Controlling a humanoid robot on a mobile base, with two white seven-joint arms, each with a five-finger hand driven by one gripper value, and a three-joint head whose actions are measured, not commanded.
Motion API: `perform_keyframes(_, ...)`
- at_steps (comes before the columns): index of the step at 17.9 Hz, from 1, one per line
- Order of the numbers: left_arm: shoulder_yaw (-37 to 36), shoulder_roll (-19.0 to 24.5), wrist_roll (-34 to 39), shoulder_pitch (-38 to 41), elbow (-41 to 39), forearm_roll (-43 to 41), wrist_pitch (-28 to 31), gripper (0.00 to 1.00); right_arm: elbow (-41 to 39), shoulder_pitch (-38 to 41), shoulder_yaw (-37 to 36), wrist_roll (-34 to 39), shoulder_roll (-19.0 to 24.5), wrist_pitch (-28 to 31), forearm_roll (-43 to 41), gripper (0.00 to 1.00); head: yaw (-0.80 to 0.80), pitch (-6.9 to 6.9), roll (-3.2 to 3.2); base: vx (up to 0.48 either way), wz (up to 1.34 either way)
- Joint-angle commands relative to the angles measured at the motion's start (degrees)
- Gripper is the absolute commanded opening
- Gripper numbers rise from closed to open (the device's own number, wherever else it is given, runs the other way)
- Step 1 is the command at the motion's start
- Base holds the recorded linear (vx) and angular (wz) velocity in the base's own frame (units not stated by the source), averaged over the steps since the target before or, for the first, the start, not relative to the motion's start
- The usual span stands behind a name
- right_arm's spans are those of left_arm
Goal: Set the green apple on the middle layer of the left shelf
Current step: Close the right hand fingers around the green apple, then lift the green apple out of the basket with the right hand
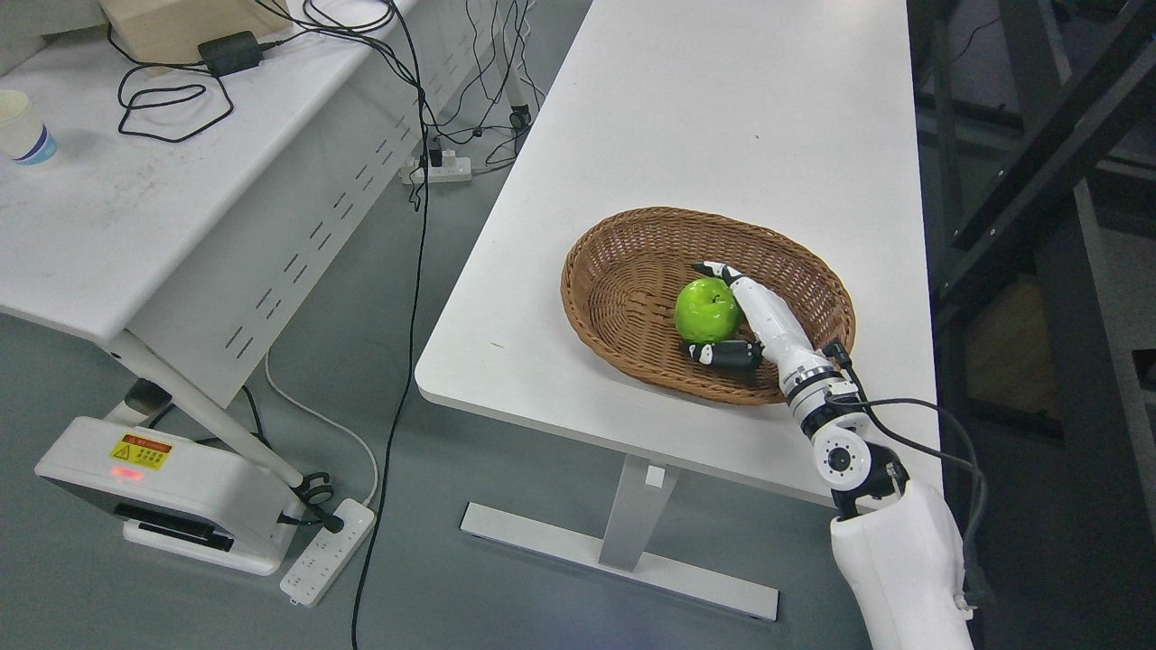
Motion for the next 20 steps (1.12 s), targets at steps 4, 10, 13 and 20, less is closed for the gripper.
perform_keyframes(4,0.0,1.0,0.0,0.0,0.0,0.0,-0.2,1.00,1.3,-0.1,-3.4,-0.2,1.8,-0.2,-1.6,0.15,0.00,0.00,0.00,0.000,0.00)
perform_keyframes(10,0.0,1.0,0.0,0.0,0.0,0.0,-0.2,1.00,-4.3,2.1,-8.7,-6.8,1.4,-1.9,-4.5,0.00,0.00,0.00,0.00,0.000,0.00)
perform_keyframes(13,0.0,1.0,0.0,0.0,0.0,0.0,-0.2,1.00,-10.7,5.9,-11.3,-10.2,1.6,-2.1,-4.7,0.00,0.00,0.00,0.00,0.000,0.00)
perform_keyframes(20,0.0,1.0,0.0,0.0,0.0,0.0,-0.2,1.00,-22.1,15.5,-13.5,-12.8,3.6,-3.8,-10.0,0.00,0.00,0.00,0.00,0.000,0.00)
